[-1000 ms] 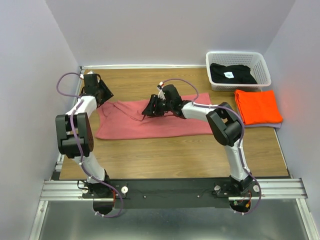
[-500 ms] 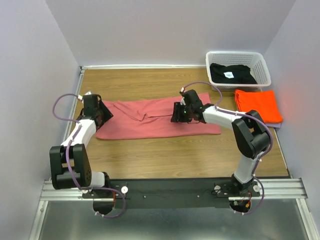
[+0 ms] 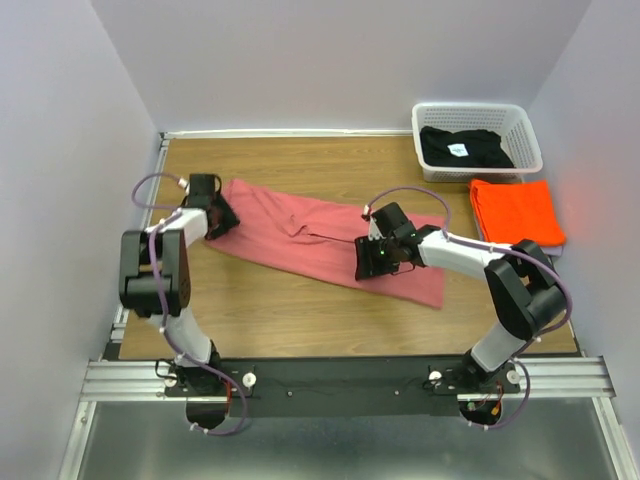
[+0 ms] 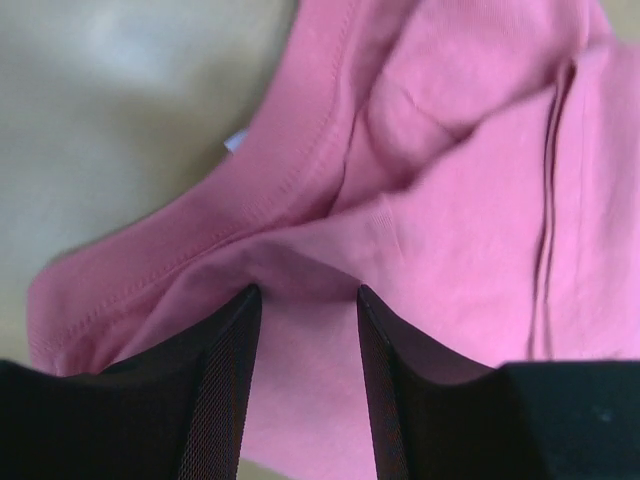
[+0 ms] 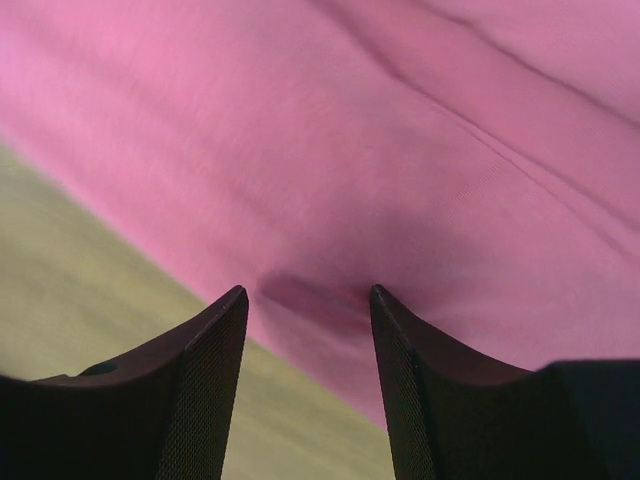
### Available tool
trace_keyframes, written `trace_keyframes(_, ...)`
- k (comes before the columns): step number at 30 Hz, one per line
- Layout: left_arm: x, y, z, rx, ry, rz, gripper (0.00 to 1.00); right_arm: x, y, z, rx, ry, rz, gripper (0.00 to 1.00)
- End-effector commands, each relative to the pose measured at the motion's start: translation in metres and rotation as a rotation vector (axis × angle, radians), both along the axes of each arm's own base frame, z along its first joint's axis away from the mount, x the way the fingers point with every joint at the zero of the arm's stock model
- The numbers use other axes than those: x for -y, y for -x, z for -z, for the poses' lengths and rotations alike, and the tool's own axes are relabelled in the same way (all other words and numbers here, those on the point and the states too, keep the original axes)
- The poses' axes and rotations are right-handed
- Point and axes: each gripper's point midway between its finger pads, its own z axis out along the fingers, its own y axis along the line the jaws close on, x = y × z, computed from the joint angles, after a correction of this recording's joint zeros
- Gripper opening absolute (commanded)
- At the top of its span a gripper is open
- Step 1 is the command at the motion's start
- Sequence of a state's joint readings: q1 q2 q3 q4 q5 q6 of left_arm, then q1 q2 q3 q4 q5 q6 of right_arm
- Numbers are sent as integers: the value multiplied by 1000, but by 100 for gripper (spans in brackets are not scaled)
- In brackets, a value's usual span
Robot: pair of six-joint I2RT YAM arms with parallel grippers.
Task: Fold and stack the t-shirts
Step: Fold the tshirt
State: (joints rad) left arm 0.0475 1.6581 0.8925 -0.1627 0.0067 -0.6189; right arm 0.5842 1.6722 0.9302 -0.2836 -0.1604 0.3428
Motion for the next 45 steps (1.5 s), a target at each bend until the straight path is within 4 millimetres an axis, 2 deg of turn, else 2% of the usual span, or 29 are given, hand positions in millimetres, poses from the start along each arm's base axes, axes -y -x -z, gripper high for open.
trace_keyframes(1, 11, -36, 18, -58, -40, 59, 52, 3, 95, 12, -281, 2, -191, 60)
trace_keyframes(2, 18, -61, 15, -38, -46, 72, 52, -1, 102, 11, -289, 0, -219, 61)
trace_keyframes(4, 43, -80, 18, -49, -49, 134, 52, -14, 114, 7, -319, -36, -265, 61)
trace_keyframes(5, 54, -109, 14, -21, -43, 157, 53, -20, 116, 4, -325, -52, -281, 61)
trace_keyframes(6, 65, -121, 12, -11, -40, 182, 53, -25, 118, 2, -331, -63, -295, 61)
trace_keyframes(7, 85, -144, 3, 19, -45, 222, 53, -37, 119, -3, -327, -80, -325, 61)
trace_keyframes(9, 103, -161, -8, 44, -46, 252, 54, -48, 116, -8, -310, -91, -353, 62)
trace_keyframes(10, 113, -169, -18, 69, -42, 264, 54, -52, 113, -11, -303, -100, -361, 62)
trace_keyframes(11, 120, -183, -40, 126, -39, 270, 55, -61, 103, -20, -268, -116, -374, 62)
trace_keyframes(13, 124, -193, -69, 195, -42, 267, 56, -68, 89, -28, -213, -115, -383, 63)
trace_keyframes(14, 121, -194, -94, 247, -62, 256, 56, -78, 74, -42, -157, -132, -395, 63)
trace_keyframes(16, 114, -196, -128, 327, -97, 236, 59, -88, 56, -51, -103, -136, -409, 64)
trace_keyframes(17, 102, -188, -153, 371, -142, 213, 60, -89, 43, -55, -82, -143, -397, 63)
trace_keyframes(18, 96, -186, -169, 407, -165, 199, 60, -97, 27, -65, -52, -166, -395, 63)
trace_keyframes(20, 82, -167, -204, 465, -221, 166, 60, -93, -2, -72, -31, -185, -348, 63)
trace_keyframes(21, 78, -161, -213, 480, -234, 157, 60, -92, -16, -77, -12, -194, -330, 62)
trace_keyframes(22, 74, -154, -221, 493, -242, 150, 60, -89, -40, -78, 8, -193, -283, 61)
trace_keyframes(23, 71, -139, -228, 500, -246, 147, 60, -89, -53, -82, 26, -194, -261, 61)
trace_keyframes(24, 69, -131, -229, 500, -250, 150, 60, -89, -66, -82, 41, -193, -243, 60)
trace_keyframes(25, 68, -123, -230, 501, -251, 155, 60, -93, -84, -96, 89, -206, -229, 59)
trace_keyframes(27, 70, -101, -220, 490, -229, 185, 60, -95, -105, -86, 96, -199, -207, 57)
trace_keyframes(28, 74, -93, -214, 482, -214, 206, 60, -99, -121, -99, 129, -220, -189, 55)
trace_keyframes(29, 78, -79, -200, 455, -191, 233, 60, -101, -129, -87, 107, -217, -174, 54)
trace_keyframes(32, 82, -51, -172, 401, -152, 255, 60, -106, -157, -89, 144, -223, -119, 49)
trace_keyframes(34, 84, -39, -162, 386, -135, 261, 60, -111, -165, -89, 153, -233, -116, 46)
trace_keyframes(35, 85, -28, -151, 366, -119, 268, 59, -118, -173, -99, 175, -254, -115, 43)
trace_keyframes(36, 85, -23, -147, 361, -117, 270, 59, -119, -178, -90, 170, -249, -108, 41)
trace_keyframes(41, 79, 3, -119, 310, -126, 275, 59, -120, -213, -75, 221, -200, -6, 36)
trace_keyframes(45, 79, 12, -108, 299, -119, 284, 59, -123, -237, -62, 261, -185, 50, 36)
